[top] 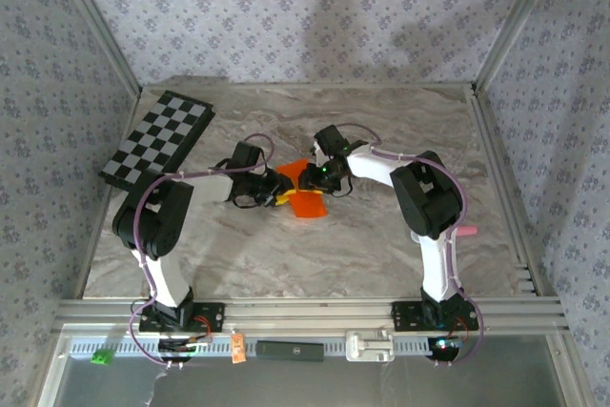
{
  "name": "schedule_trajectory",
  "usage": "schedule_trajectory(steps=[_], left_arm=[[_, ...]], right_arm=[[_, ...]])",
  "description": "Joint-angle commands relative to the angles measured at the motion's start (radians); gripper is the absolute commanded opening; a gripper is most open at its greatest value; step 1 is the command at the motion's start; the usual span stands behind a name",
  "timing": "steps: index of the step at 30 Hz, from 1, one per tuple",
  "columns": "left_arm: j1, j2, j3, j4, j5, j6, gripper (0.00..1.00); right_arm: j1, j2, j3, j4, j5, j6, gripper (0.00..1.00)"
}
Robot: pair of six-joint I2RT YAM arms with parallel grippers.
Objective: Fold a paper plane with a square sheet of paper (pick it up from the middle)
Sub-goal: Third fold the triangle at the center of the table.
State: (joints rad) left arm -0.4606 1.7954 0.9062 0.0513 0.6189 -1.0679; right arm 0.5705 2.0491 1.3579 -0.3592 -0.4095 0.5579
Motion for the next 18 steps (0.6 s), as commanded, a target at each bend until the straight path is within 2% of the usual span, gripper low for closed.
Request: schedule_trajectory(steps=[1, 7, 18], left_arm=[[0.0, 0.017, 0.017, 0.016, 0.027, -0.009, 0.27], [0.001, 0.028, 0.016, 0.026, 0.03, -0.018, 0.22], [0.004, 0.026, 0.036, -0.018, 0.022, -0.024, 0.02]], right_arm=[[-0.004, 0.023, -0.033, -0.035, 0.029, 0.011, 0.4], [-0.007, 0.023, -0.031, -0.029, 0.019, 0.016, 0.4], [-0.015, -0.083, -0.02, -0.044, 0.031, 0.019, 0.44]])
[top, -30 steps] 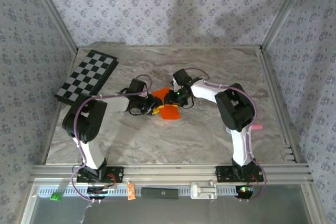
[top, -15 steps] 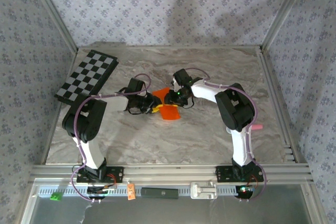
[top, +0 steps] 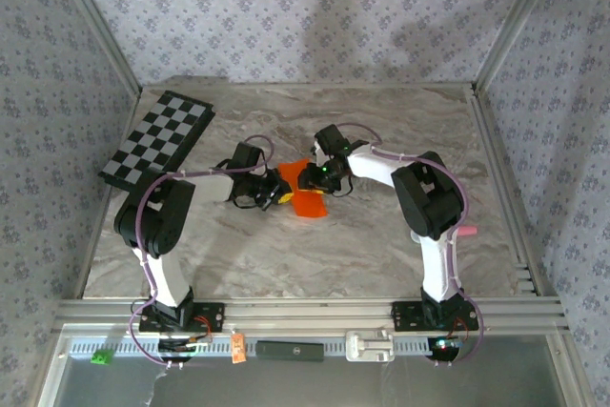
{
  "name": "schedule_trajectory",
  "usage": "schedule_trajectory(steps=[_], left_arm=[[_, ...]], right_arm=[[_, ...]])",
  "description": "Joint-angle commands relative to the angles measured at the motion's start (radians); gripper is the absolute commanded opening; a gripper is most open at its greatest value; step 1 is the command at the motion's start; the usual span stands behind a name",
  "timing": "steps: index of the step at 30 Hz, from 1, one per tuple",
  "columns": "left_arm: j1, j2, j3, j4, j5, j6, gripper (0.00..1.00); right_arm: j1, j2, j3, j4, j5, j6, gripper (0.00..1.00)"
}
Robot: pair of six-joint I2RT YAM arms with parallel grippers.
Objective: Fold a paper plane with a square sheet of paper (pick it up from the middle)
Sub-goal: Third fold the triangle at the center of the table.
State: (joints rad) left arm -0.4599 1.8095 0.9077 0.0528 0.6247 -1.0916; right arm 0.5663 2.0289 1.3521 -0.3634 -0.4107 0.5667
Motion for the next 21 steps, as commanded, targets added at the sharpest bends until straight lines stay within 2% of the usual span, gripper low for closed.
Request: schedule_trajectory(steps=[1, 3, 8, 14, 21], left_arm=[[0.003, 0.01, 0.035, -0.023, 0.015, -0.001, 0.01], [0.005, 0.007, 0.039, -0.032, 0.014, -0.004, 0.0], [0.006, 0.005, 0.063, -0.068, 0.012, -0.008, 0.0], [0.009, 0.008, 0.092, -0.114, 0.02, -0.008, 0.0], [0.013, 0.016, 0.112, -0.14, 0.03, -0.013, 0.0]], right_arm=[[-0.012, -0.088, -0.022, -0.031, 0.046, 0.007, 0.46], [-0.014, -0.142, -0.049, 0.001, 0.085, -0.016, 0.54], [0.002, -0.232, -0.126, 0.068, 0.206, -0.194, 0.62], [0.034, -0.327, -0.259, 0.202, 0.26, -0.359, 0.75], [0.135, -0.4, -0.386, 0.349, 0.3, -0.591, 0.81]])
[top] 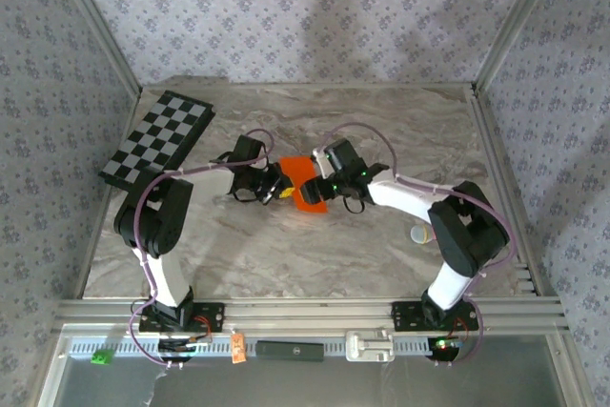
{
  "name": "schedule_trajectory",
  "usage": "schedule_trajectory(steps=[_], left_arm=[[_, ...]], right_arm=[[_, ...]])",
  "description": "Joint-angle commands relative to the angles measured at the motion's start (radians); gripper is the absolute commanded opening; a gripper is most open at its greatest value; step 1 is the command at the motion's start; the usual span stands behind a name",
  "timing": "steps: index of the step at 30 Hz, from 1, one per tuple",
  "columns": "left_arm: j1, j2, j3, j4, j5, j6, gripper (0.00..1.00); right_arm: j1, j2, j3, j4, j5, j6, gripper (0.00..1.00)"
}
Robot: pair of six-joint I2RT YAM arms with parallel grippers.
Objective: Fold a paper plane with a square sheet of paper (pick it up from the middle)
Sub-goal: Third fold the triangle at the center of the table.
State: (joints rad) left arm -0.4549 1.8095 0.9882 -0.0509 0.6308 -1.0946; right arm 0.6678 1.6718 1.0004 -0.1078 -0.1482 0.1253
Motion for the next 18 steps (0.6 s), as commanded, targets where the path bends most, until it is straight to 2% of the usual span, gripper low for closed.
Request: schedule_trajectory(steps=[1, 7, 18], left_arm=[[0.009, 0.017, 0.032, -0.037, 0.027, -0.009, 0.0], [0.013, 0.02, 0.039, -0.039, 0.038, -0.011, 0.0], [0.015, 0.027, 0.041, -0.046, 0.041, -0.01, 0.0]], right_arm=[[0.048, -0.049, -0.055, 0.118, 0.041, -0.186, 0.81], [0.14, -0.072, -0.201, 0.302, 0.076, -0.365, 0.84], [0.161, -0.014, -0.215, 0.328, 0.156, -0.43, 0.77]])
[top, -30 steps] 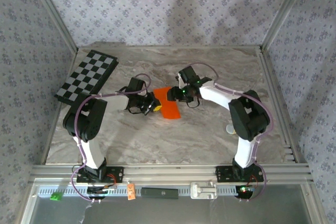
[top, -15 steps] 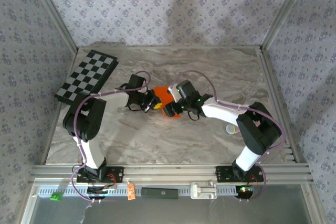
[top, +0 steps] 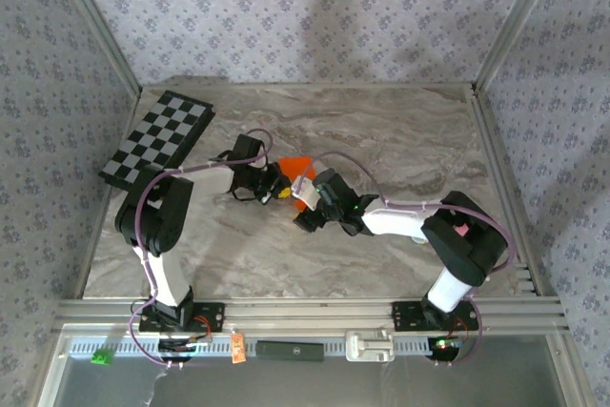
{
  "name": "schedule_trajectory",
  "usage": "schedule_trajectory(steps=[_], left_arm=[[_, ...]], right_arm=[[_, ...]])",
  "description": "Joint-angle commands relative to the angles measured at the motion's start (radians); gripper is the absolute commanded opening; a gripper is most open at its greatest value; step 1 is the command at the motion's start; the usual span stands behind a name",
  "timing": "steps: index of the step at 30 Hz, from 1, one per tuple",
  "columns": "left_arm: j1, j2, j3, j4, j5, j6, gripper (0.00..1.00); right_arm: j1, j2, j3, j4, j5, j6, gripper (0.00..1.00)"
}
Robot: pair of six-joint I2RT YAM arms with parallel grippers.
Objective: Fold a paper plane with a square sheet of paper (pick it up from the middle)
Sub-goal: Third fold the triangle at the center of the table.
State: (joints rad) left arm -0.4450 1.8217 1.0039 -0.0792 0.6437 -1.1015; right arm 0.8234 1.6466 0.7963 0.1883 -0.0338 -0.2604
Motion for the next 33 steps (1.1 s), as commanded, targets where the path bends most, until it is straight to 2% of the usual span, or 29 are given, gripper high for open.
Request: schedule_trajectory(steps=[1, 5, 10, 16, 24, 28, 33], left_arm=[[0.005, 0.014, 0.026, -0.017, 0.028, -0.003, 0.0], [0.005, 0.016, 0.027, -0.022, 0.029, 0.002, 0.0], [0.005, 0.017, 0.025, -0.029, 0.027, 0.008, 0.0], [0.005, 0.018, 0.027, -0.032, 0.028, 0.011, 0.0], [0.005, 0.019, 0.024, -0.035, 0.027, 0.013, 0.0], [0.005, 0.012, 0.018, -0.039, 0.019, 0.008, 0.0], [0.034, -0.057, -0.014, -0.116, -0.079, 0.032, 0.19]], right_arm=[[0.005, 0.011, -0.012, 0.036, 0.044, -0.045, 0.77], [0.005, 0.003, -0.029, 0.07, 0.069, -0.048, 0.72], [-0.001, -0.03, -0.058, 0.109, 0.074, -0.049, 0.59], [-0.006, -0.04, -0.064, 0.112, 0.038, -0.052, 0.42], [-0.007, -0.046, -0.062, 0.117, -0.012, -0.036, 0.31], [-0.007, -0.038, -0.054, 0.101, -0.036, -0.033, 0.19], [-0.01, -0.022, -0.024, 0.041, -0.092, -0.029, 0.09]])
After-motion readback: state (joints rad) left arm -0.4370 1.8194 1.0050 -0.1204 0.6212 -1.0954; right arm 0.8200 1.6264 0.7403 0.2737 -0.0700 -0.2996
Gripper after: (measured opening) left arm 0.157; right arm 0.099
